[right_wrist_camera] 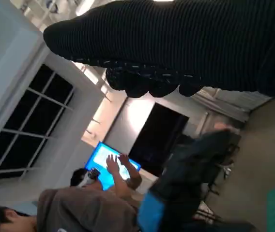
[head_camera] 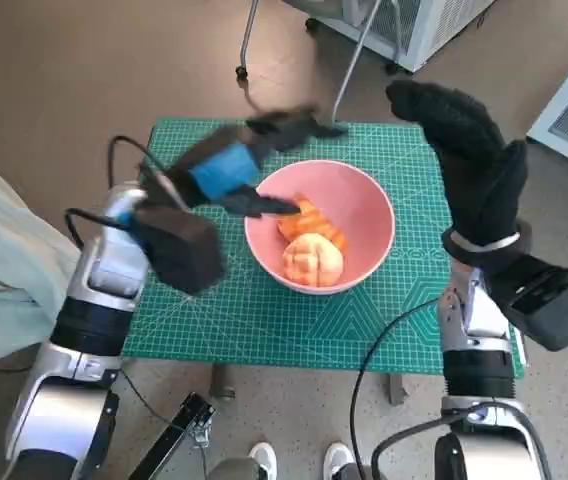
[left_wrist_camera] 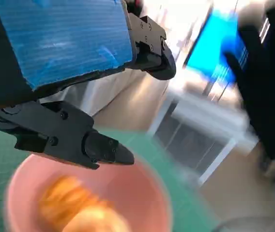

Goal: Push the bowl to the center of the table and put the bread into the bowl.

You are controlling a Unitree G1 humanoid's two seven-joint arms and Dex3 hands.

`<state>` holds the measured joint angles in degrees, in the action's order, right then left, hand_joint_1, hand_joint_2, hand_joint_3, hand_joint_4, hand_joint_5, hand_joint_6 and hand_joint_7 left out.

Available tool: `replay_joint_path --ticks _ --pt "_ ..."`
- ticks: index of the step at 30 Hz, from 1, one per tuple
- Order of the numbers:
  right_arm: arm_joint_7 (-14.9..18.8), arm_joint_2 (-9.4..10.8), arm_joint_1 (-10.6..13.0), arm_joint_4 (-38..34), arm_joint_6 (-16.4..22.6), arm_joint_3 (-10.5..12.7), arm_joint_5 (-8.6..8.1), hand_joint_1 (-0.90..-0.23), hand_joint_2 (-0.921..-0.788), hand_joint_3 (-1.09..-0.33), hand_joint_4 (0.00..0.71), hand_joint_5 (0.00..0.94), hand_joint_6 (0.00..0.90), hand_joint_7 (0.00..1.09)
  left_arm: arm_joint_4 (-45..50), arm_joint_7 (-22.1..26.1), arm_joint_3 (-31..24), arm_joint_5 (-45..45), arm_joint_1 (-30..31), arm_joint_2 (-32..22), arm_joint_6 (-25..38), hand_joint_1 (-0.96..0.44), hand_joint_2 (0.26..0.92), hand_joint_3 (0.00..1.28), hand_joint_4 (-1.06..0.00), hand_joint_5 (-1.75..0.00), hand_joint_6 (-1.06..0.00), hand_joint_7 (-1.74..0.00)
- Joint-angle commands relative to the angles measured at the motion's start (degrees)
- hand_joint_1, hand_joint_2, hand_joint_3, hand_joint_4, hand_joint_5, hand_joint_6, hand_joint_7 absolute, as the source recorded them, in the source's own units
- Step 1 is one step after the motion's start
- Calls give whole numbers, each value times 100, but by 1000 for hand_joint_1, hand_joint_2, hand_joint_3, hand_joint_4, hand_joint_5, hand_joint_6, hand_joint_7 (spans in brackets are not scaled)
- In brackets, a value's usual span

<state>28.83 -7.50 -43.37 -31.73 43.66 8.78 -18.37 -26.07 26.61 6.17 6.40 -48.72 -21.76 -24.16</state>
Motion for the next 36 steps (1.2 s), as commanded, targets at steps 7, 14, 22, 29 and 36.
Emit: replay_joint_path --ticks 7,14,22,29,36 --pt "-444 55 -24 73 51 -5 291 -646 -921 -762 296 8 4 828 938 -669 -853 -1105 844 561 -36 -332 921 84 -433 -53 -389 -381" --pt "-650 77 -80 76 106 -40 449 -640 -921 -778 297 8 10 827 1373 -1201 -1016 -1193 1198 984 -189 -307 921 138 -443 -43 -238 -563" --pt "-778 81 -156 77 140 -84 609 -636 -921 -783 290 4 8 821 1406 -1398 -1108 -1253 1295 1182 -293 -297 921 173 -422 -27 -170 -639" --pt "-829 52 -228 78 121 -125 706 -637 -921 -787 287 2 8 819 1410 -1555 -1153 -1177 1324 1226 -397 -292 921 176 -417 -22 -174 -631" --pt "-791 15 -289 22 118 -126 697 -635 -921 -788 281 0 5 815 1401 -1661 -1127 -1038 1276 1220 -535 -305 921 178 -419 -21 -197 -626"
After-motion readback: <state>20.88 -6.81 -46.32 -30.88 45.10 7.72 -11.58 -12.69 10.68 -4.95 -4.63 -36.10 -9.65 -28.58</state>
